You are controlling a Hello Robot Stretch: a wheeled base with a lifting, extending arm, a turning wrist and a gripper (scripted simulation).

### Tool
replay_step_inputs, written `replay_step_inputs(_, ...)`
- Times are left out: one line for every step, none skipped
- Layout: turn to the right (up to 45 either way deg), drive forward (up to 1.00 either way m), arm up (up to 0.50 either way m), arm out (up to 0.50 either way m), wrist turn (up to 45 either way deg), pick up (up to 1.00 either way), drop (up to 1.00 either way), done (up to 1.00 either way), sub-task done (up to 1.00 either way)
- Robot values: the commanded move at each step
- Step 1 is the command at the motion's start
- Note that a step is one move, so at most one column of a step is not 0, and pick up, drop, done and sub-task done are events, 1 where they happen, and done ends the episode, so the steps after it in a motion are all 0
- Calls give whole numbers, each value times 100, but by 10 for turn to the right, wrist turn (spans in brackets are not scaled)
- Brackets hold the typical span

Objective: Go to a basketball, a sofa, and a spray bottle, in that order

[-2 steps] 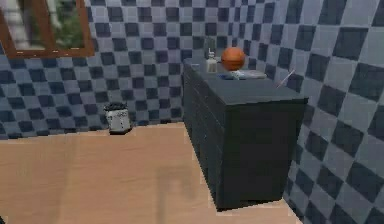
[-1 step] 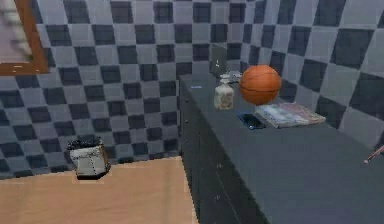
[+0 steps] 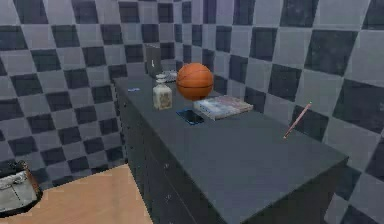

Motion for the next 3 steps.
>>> replay_step_inputs(0, 0, 0, 0, 0, 0, 0, 0, 100)
replay_step_inputs(-450, 0, 0, 0, 0, 0, 0, 0, 0)
replay_step_inputs(-450, 0, 0, 0, 0, 0, 0, 0, 0)
